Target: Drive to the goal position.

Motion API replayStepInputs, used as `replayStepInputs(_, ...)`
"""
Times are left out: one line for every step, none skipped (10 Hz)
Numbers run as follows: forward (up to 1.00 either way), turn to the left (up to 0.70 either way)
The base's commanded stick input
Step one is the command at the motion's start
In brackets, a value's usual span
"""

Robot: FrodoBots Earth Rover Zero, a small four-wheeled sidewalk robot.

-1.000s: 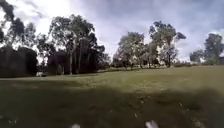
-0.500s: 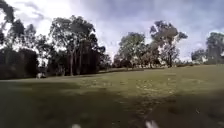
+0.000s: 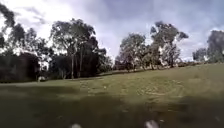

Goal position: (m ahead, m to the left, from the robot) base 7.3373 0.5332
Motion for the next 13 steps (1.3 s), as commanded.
replayStepInputs(0.70,0.00)
replayStepInputs(0.70,0.00)
replayStepInputs(0.70,0.00)
replayStepInputs(0.70,0.00)
replayStepInputs(0.70,0.00)
replayStepInputs(0.70,0.00)
replayStepInputs(0.70,0.00)
replayStepInputs(0.70,0.00)
replayStepInputs(0.70,0.00)
replayStepInputs(0.70,0.00)
replayStepInputs(0.70,0.00)
replayStepInputs(0.70,0.00)
replayStepInputs(0.70,0.00)
